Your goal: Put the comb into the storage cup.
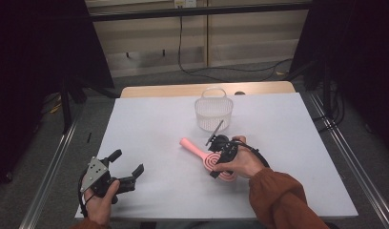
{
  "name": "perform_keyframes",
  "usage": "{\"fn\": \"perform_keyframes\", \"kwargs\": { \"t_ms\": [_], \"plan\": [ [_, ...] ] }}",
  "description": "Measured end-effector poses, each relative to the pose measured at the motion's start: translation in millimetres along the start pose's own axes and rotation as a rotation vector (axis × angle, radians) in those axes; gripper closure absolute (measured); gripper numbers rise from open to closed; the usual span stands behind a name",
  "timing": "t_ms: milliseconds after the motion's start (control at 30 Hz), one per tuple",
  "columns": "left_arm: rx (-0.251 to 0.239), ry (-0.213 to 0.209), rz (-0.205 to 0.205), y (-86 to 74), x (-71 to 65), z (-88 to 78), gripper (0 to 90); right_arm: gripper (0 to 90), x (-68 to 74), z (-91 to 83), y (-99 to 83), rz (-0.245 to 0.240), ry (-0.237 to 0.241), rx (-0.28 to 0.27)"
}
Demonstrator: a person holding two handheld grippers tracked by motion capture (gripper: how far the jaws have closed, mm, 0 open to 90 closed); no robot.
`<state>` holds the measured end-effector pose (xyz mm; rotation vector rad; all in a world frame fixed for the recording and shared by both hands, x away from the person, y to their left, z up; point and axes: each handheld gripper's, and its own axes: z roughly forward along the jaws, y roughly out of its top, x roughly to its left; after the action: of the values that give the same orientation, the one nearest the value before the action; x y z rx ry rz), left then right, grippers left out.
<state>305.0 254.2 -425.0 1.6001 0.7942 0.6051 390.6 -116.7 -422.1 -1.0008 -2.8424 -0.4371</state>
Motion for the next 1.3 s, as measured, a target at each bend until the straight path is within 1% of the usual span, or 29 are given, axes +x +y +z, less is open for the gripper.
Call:
{"fn": "perform_keyframes", "kwargs": {
  "t_ms": [33,67,200,300,367,500,533,733,1000,1300],
  "plan": [
    [0.0,-0.001,-0.001,-0.1,0.1,0.0,2.9,13.3,0.0,0.0,0.0,0.0,0.0,0.0],
    [0.001,-0.001,-0.001,-0.1,0.0,0.0,2.9,15.4,0.3,1.0,0.3,-0.002,0.011,0.002],
    [0.001,0.0,-0.001,-0.2,0.1,0.0,2.9,16.5,1.0,1.1,0.5,-0.002,0.013,0.001],
    [0.003,-0.001,0.002,-0.1,0.3,-0.2,2.9,18.9,1.1,1.0,0.4,0.004,0.015,0.001],
    [0.002,0.0,0.003,0.1,0.3,-0.3,2.9,19.2,1.3,1.0,0.3,0.004,0.013,-0.001],
    [0.003,0.002,0.001,-0.2,0.2,0.0,2.9,20.0,4.1,0.4,0.5,0.001,-0.006,0.016],
    [0.003,0.002,0.001,-0.1,0.2,0.0,2.9,20.3,5.4,0.1,1.3,0.01,-0.013,0.023],
    [0.001,0.002,0.0,-0.2,0.4,0.0,2.9,21.1,6.6,-1.0,2.6,0.011,-0.025,0.027],
    [0.005,0.002,0.002,-0.2,0.3,0.1,2.9,22.2,7.9,-6.2,1.4,0.008,-0.03,-0.005],
    [0.005,0.001,0.001,-0.4,0.1,0.4,2.9,22.8,6.3,-11.4,-0.5,0.013,-0.035,-0.021]
  ]
}}
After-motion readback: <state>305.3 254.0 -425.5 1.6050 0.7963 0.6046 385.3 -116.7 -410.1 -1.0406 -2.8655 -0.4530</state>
